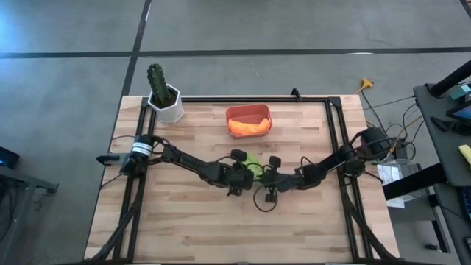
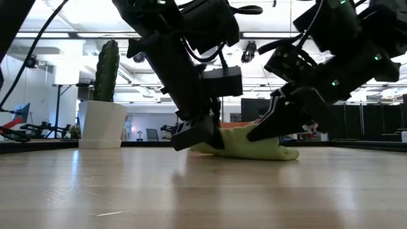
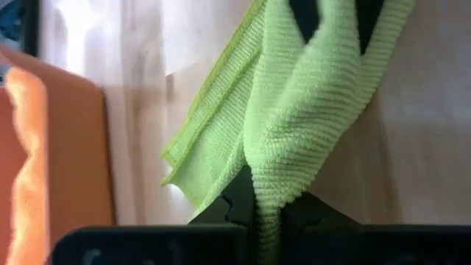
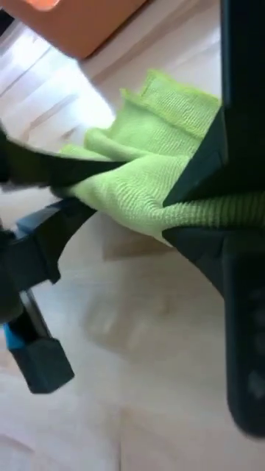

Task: Roll microfiber towels into tight, uniform cylinder then place into a basket
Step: Roll the green microfiber cloth

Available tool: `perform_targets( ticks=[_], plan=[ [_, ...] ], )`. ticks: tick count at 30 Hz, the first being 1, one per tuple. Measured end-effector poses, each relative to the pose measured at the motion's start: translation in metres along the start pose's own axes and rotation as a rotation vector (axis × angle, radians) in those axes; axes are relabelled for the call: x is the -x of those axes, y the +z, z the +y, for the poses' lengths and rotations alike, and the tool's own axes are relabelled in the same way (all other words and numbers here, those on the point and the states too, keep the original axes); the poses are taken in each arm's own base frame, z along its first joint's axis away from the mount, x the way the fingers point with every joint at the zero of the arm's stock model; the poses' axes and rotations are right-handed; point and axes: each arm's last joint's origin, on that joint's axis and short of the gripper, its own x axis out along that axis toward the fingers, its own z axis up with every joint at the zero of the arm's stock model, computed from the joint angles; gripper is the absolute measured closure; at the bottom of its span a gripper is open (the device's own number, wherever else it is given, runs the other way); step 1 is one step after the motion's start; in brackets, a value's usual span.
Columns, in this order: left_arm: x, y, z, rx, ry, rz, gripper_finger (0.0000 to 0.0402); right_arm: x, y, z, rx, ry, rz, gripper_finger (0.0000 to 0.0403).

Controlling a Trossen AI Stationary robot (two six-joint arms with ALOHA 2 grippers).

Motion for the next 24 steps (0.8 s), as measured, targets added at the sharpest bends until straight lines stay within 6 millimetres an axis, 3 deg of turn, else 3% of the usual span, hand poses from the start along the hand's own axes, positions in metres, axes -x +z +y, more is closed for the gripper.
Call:
perform_targets(
  ticks=[3,12,17,24],
  plan=[
    [0.000,0.001,0.000,0.007,-0.020,-0.015,0.0385,-0.001,-0.002,0.004,-0.014,-0.005,0.006,0.0388],
    [0.001,0.001,0.010,-0.007,-0.057,-0.024,0.0367,-0.016,-0.015,0.018,-0.295,0.076,0.010,0.0392],
    [0.002,0.004,0.023,-0.041,-0.267,-0.037,0.0370,-0.015,-0.020,0.029,-0.382,0.116,0.011,0.0393],
    [-0.002,0.001,0.045,0.008,-0.527,-0.021,0.0393,0.001,-0.017,0.031,-0.458,0.166,-0.001,0.0393]
  ],
)
